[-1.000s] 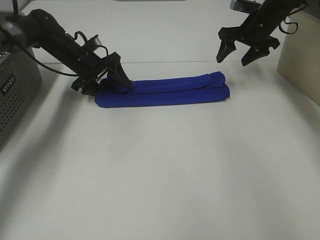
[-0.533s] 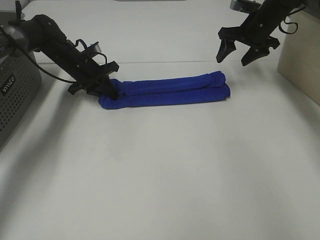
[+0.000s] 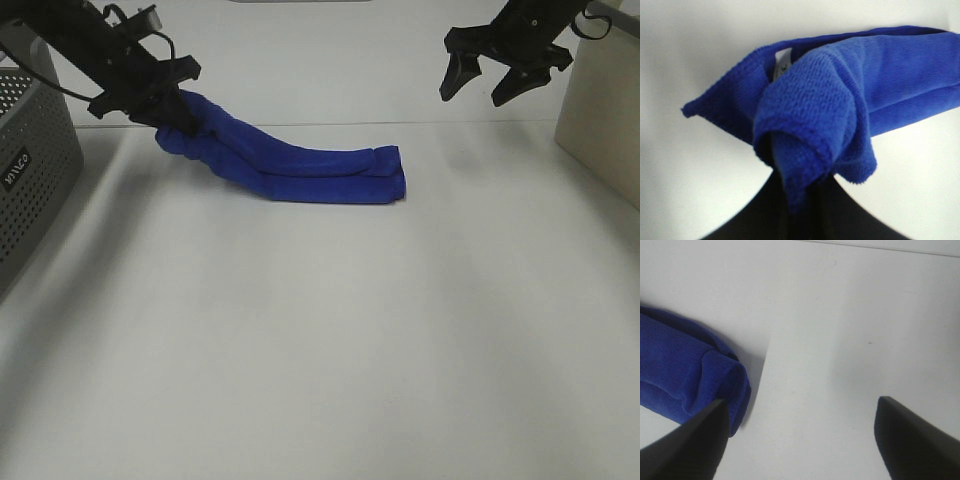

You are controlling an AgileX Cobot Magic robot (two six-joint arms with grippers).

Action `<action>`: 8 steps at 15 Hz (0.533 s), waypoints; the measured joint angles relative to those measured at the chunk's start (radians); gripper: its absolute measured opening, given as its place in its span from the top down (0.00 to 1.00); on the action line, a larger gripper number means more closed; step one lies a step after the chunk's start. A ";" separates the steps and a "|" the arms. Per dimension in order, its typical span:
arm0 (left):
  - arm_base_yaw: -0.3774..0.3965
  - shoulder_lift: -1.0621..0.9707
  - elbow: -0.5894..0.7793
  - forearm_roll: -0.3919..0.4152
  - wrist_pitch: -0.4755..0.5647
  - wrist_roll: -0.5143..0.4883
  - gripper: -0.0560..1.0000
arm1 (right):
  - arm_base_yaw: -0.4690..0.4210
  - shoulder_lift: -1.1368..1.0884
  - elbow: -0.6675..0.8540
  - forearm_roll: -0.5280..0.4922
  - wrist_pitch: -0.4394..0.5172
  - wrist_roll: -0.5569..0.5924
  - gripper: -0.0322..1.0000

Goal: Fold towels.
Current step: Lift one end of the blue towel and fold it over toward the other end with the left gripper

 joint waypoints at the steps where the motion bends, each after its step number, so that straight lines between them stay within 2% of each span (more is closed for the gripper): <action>1: -0.013 -0.010 -0.002 -0.028 0.000 0.010 0.89 | 0.000 -0.010 0.000 -0.006 0.000 0.000 0.24; 3: -0.061 -0.011 -0.008 -0.094 0.000 0.026 0.89 | 0.000 -0.041 0.000 -0.006 0.000 0.000 0.24; 5: -0.128 -0.009 -0.008 -0.120 -0.004 0.026 0.89 | 0.000 -0.069 0.000 -0.006 0.001 0.000 0.24; 8: -0.216 -0.006 -0.008 -0.152 -0.095 0.026 0.89 | 0.000 -0.086 -0.001 -0.006 0.001 0.000 0.24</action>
